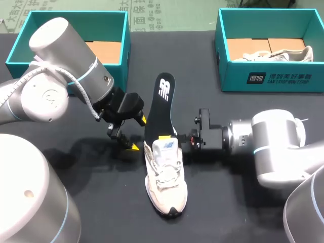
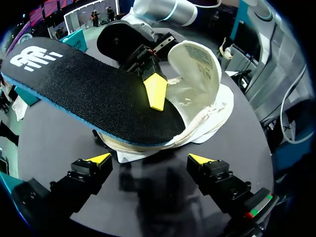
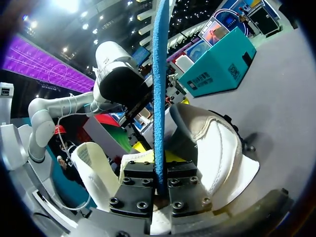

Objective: Take the shoe out of the shoebox, open the shoe tongue, remove and reinsert the insole, then place the shoe into the shoebox

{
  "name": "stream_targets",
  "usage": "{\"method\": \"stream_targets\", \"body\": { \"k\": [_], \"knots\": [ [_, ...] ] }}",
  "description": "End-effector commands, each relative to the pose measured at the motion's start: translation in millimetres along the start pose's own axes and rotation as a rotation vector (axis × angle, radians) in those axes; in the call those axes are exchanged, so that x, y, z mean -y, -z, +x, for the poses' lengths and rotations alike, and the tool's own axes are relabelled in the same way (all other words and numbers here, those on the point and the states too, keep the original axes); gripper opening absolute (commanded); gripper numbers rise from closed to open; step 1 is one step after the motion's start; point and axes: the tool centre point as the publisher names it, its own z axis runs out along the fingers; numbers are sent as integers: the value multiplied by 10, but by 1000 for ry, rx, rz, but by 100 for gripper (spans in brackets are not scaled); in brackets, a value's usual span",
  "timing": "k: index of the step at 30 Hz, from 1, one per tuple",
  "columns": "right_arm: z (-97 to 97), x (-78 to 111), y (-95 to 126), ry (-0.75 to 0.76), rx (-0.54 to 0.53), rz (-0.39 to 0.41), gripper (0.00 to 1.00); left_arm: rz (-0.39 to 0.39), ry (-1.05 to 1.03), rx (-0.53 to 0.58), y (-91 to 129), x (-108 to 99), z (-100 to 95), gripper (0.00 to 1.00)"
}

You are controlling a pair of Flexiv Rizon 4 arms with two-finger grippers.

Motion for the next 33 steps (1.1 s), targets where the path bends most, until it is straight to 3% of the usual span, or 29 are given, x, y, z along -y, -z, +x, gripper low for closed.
{"method": "stream_targets", "body": {
  "k": [1, 8, 13, 33],
  "knots": [
    [-49, 8, 16, 3, -35, 17, 8, 1, 0, 2, -7, -3, 8, 100],
    [-31, -48, 12, 20, -46, 29, 12, 1, 0, 2, -7, -3, 8, 100],
    [-22, -56, 13, 30, -55, 32, 28, 1, 0, 2, -7, -3, 8, 100],
    [131, -158, -34, 91, -69, 60, 29, 1, 0, 2, -7, -3, 8, 100]
  ]
}}
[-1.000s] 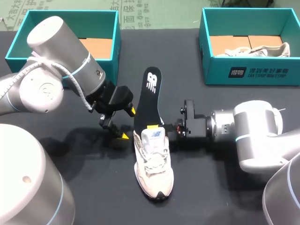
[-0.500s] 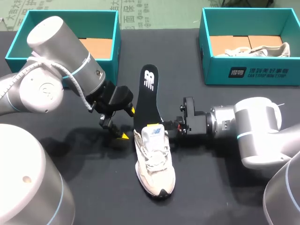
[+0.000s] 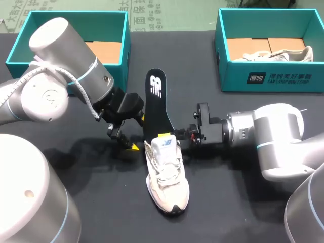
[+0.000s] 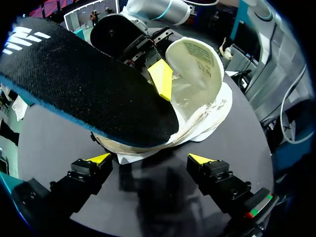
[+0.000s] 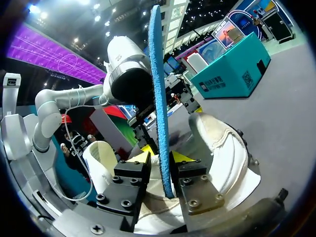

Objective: Take the shoe out of the shoebox, open the shoe tongue, remove and reinsert the insole, then place the shoe into the shoebox

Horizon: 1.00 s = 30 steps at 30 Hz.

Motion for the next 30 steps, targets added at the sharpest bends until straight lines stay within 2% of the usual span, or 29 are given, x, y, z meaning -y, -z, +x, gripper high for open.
{"method": "stream_targets", "body": {
  "k": [1, 16, 24, 26, 28, 30],
  "knots": [
    [17, -54, -27, 6, 0, 20, 29, 1, -1, 2, -9, -2, 7, 100],
    [26, -216, -56, 34, -6, 51, 33, 1, -1, 2, -9, -2, 7, 100],
    [26, -292, -66, 45, -6, 50, 30, 1, -1, 2, -9, -2, 7, 100],
    [15, -291, -62, 38, -6, 40, 25, 1, -1, 2, -9, -2, 7, 100],
    [-14, -270, -57, 24, -10, 33, 0, 1, -1, 2, -9, -2, 7, 100],
    [-49, -230, -55, 1, -13, 23, 0, 1, -1, 2, -9, -2, 7, 100]
  ]
}}
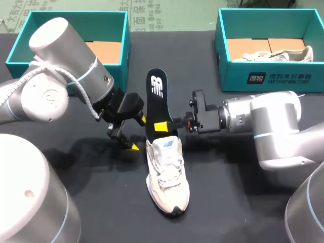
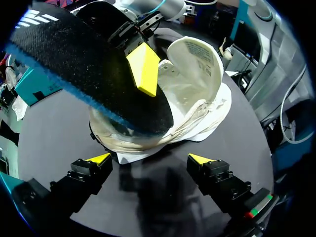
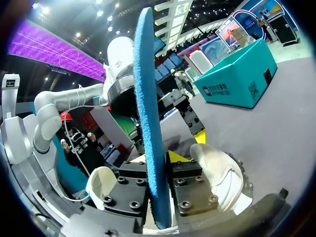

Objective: Take the shoe out of the shoebox, open the shoe tongue, remove and reinsert the insole, then place the shoe into the shoebox

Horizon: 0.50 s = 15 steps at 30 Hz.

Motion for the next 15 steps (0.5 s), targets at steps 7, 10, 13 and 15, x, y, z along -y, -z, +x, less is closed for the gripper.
{"method": "stream_targets", "body": {
  "k": [7, 10, 13, 15],
  "knots": [
    [-133, 237, 1, -94, -14, -26, 0, 1, -1, 2, -9, -2, 7, 100],
    [-118, 310, 0, -114, -9, -30, 0, 1, -1, 2, -9, -2, 7, 100],
    [-88, 390, -5, -134, -2, -34, 0, 1, -1, 2, -9, -2, 7, 100],
    [-73, 439, -13, -148, 2, -33, 0, 1, -1, 2, -9, -2, 7, 100]
  ]
}}
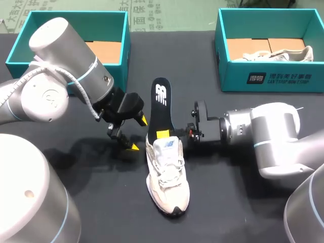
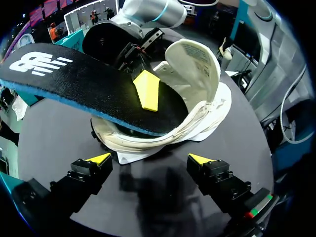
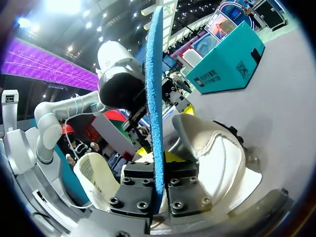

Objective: Take the shoe out of the shoebox, open the shoe tongue, remove and reinsert the insole, then place the shoe into the shoebox

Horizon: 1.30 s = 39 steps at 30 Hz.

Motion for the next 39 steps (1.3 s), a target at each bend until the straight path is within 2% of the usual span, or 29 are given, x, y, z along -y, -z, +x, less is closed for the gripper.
{"method": "stream_targets", "body": {
  "k": [1, 8, 12, 13, 14, 17, 39],
  "knots": [
    [20, 143, -28, -20, 12, -2, 0, 1, -1, 2, -9, -2, 6, 100],
    [65, 217, -16, -53, 19, -2, 0, 1, -1, 2, -9, -2, 6, 100],
    [103, 164, -32, -45, 21, 2, 0, 1, -1, 2, -9, -2, 6, 100],
    [110, 143, -32, -40, 21, 3, 4, 1, -1, 2, -9, -2, 6, 100],
    [117, 122, -36, -33, 20, 7, 15, 1, -1, 2, -9, -2, 6, 100],
    [127, 68, -45, -20, 20, 15, 31, 1, -1, 2, -9, -2, 6, 100],
    [260, -231, -21, 53, 45, 53, 33, 1, -1, 2, -9, -2, 6, 100]
  ]
}}
